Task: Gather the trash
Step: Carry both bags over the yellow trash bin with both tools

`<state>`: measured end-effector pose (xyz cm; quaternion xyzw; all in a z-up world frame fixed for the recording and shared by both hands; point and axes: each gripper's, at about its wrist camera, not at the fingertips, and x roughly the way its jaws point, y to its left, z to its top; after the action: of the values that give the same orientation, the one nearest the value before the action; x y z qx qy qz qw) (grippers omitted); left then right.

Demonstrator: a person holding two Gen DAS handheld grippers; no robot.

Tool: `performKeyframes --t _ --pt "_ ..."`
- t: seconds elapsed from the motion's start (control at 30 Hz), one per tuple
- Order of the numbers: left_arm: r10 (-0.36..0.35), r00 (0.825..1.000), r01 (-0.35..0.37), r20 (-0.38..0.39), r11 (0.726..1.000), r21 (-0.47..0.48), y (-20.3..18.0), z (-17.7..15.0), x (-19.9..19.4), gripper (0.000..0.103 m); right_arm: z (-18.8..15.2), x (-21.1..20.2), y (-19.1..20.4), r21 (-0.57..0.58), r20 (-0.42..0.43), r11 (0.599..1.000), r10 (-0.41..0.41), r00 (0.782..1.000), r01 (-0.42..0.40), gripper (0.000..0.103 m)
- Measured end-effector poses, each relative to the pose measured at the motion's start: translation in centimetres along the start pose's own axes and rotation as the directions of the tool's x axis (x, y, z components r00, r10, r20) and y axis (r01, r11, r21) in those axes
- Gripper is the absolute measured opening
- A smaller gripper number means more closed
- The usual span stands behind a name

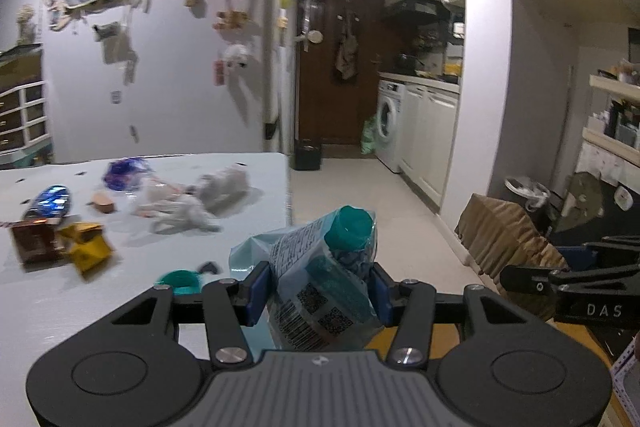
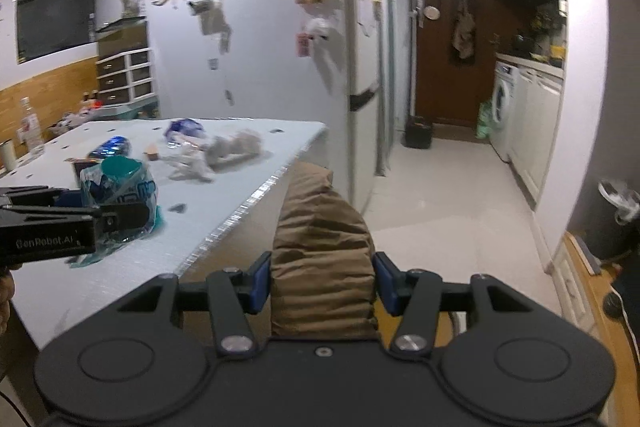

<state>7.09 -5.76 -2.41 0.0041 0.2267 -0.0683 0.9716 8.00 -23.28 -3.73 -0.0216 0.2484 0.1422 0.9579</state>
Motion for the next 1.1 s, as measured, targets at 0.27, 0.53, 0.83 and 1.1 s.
performKeyframes --t 0.27,0.53,0.83,1.1 --pt "-0.069 0.994 0.071 -0.080 0.997 0.026 -4.7 -0.4 6.4 0.052 -2.2 2.8 -5.8 0.078 -0.068 0.995 -0.050 0.996 0.055 0.054" --pt "-0.097 0.976 0.108 -0.195 0.993 0.044 -9.0 -2.7 13.7 0.052 -4.9 7.3 -11.2 0.142 -0.163 0.986 -0.059 0.985 0.083 0.053" --pt "-0.097 0.946 0.083 -0.311 0.995 -0.058 -10.1 -5.8 23.4 0.052 -8.1 14.4 -16.4 0.224 -0.267 0.969 -0.041 0.963 0.103 0.053" --pt "-0.094 0.890 0.026 -0.446 0.987 -0.156 -8.8 -5.8 31.5 0.052 -8.1 22.3 -18.6 0.293 -0.400 0.949 0.012 0.916 0.116 0.053"
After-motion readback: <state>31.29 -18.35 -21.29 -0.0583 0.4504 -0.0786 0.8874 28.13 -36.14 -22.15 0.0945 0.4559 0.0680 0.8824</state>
